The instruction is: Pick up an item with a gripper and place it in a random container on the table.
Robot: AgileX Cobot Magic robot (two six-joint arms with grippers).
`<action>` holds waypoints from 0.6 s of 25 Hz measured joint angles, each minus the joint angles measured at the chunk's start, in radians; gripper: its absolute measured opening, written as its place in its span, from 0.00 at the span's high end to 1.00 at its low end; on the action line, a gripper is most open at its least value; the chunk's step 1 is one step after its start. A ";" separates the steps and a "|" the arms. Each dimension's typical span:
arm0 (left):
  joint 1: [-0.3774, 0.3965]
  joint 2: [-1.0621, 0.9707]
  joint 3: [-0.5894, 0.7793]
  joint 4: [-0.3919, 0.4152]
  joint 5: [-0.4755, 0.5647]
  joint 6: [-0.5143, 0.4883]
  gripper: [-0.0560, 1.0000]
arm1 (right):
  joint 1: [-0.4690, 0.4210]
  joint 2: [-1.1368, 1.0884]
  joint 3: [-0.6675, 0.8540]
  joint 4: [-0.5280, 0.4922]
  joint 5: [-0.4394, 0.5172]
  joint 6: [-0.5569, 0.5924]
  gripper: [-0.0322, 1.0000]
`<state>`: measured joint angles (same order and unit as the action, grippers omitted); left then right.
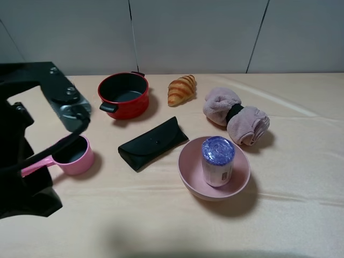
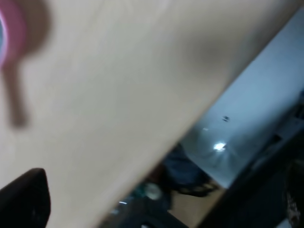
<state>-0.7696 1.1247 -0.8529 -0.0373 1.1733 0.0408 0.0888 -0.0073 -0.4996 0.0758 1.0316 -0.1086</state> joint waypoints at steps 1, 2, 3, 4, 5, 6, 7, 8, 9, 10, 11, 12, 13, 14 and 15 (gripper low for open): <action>0.028 -0.021 0.025 -0.013 0.000 0.000 0.01 | 0.000 0.000 0.000 0.000 0.000 0.000 0.30; 0.056 -0.042 0.049 -0.022 0.000 0.000 0.01 | 0.000 0.000 0.000 0.000 0.000 0.000 0.30; 0.079 -0.060 0.068 -0.027 0.000 0.000 0.01 | 0.000 0.000 0.000 0.000 0.000 0.000 0.30; 0.105 -0.082 0.089 -0.028 0.000 0.000 0.01 | 0.000 0.000 0.000 0.000 0.000 0.000 0.30; 0.130 -0.104 0.108 -0.030 0.000 0.000 0.01 | 0.000 0.000 0.000 0.000 0.000 0.000 0.30; 0.150 -0.124 0.126 -0.030 0.000 0.000 0.01 | 0.000 0.000 0.000 0.000 0.000 0.000 0.30; 0.171 -0.148 0.139 -0.031 0.000 0.000 0.01 | 0.000 0.000 0.000 0.000 0.000 0.000 0.30; 0.192 -0.174 0.155 -0.032 0.000 0.000 0.01 | 0.000 0.000 0.000 0.000 0.000 0.000 0.30; 0.213 -0.200 0.171 -0.034 -0.001 0.000 0.01 | 0.000 0.000 0.000 0.000 0.000 0.000 0.30; 0.231 -0.224 0.185 -0.035 -0.003 0.000 0.01 | 0.000 0.000 0.000 0.000 0.000 0.000 0.30; 0.251 -0.253 0.203 -0.035 -0.008 0.000 0.01 | 0.000 0.000 0.000 0.000 0.000 0.000 0.30; 0.269 -0.283 0.223 -0.036 -0.019 0.000 0.01 | 0.000 0.000 0.000 0.000 0.000 0.000 0.30; 0.283 -0.313 0.246 -0.037 -0.031 0.001 0.01 | 0.000 0.000 0.000 0.000 0.000 0.000 0.30; 0.300 -0.338 0.266 -0.039 -0.047 0.001 0.01 | 0.000 0.000 0.000 0.000 0.000 0.000 0.30; 0.316 -0.367 0.290 -0.047 -0.062 0.004 0.01 | 0.000 0.000 0.000 0.000 0.000 0.000 0.30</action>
<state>-0.4538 0.7578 -0.5627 -0.0839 1.1116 0.0444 0.0888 -0.0073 -0.4996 0.0758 1.0316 -0.1086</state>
